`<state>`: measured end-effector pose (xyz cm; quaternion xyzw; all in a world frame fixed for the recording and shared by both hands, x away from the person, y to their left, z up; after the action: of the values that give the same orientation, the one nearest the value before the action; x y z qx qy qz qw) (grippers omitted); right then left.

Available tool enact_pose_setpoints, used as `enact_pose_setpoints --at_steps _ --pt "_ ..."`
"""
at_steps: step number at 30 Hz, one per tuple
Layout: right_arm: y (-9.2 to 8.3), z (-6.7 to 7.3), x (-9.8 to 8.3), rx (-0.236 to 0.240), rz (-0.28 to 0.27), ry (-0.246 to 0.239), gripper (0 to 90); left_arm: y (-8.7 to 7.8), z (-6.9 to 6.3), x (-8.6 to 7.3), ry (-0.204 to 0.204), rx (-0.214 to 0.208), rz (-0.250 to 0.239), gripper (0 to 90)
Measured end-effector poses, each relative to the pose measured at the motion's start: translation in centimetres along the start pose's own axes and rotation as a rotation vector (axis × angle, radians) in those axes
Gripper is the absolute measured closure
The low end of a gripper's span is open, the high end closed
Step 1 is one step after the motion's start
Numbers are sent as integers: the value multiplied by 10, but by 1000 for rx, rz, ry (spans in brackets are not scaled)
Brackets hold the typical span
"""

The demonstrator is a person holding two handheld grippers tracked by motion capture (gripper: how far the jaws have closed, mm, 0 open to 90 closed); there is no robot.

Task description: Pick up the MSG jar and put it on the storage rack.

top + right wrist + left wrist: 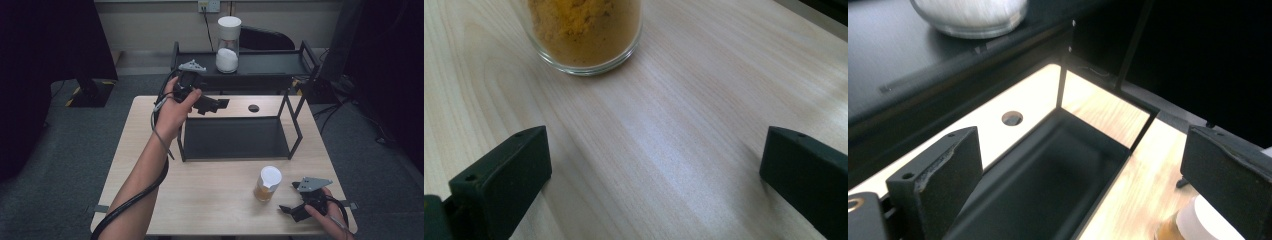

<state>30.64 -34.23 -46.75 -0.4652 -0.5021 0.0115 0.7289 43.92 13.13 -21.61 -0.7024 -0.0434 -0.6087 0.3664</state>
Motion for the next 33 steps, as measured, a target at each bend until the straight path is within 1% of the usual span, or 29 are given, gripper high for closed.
enact_pose_setpoints --at_steps 10,12,15,17,21,23,24,25,27,28,33 --pt "0 0 0 0 0 1 0 5 -5 -20 -1 -11 -5 28" --pt "0 0 0 0 0 1 0 5 -7 -23 1 -6 -6 28" --pt "0 0 0 0 0 0 0 6 -7 -29 -5 -23 -9 28" --pt "0 0 0 0 0 0 0 7 -7 -33 -7 -17 -9 28" --pt "0 0 0 0 0 0 0 9 -9 -40 6 -20 -3 28" --pt "0 0 0 0 0 0 0 10 -10 -45 4 -21 -4 28" --pt "0 0 0 0 0 0 0 11 -11 -47 3 -30 -1 28" --pt "0 0 0 0 0 0 0 11 -11 -47 3 -30 -1 28" --pt "0 0 0 0 0 1 0 13 -13 -54 0 -36 1 28" --pt "0 0 0 0 0 1 0 13 -13 -54 0 -36 1 28" --pt "0 0 0 0 0 1 0 16 -16 -68 -1 -45 9 28"
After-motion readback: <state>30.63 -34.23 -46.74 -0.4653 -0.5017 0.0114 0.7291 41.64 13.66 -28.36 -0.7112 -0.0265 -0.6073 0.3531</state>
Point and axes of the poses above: each handheld gripper's, and its own axes: y roughly forward along the jaws, x roughly out of its top, z roughly to its left, the point moved 8 cm from there along y, roughly forward along the jaws, and after that the axes turned 7 degrees about y, right-handed, at the moved point
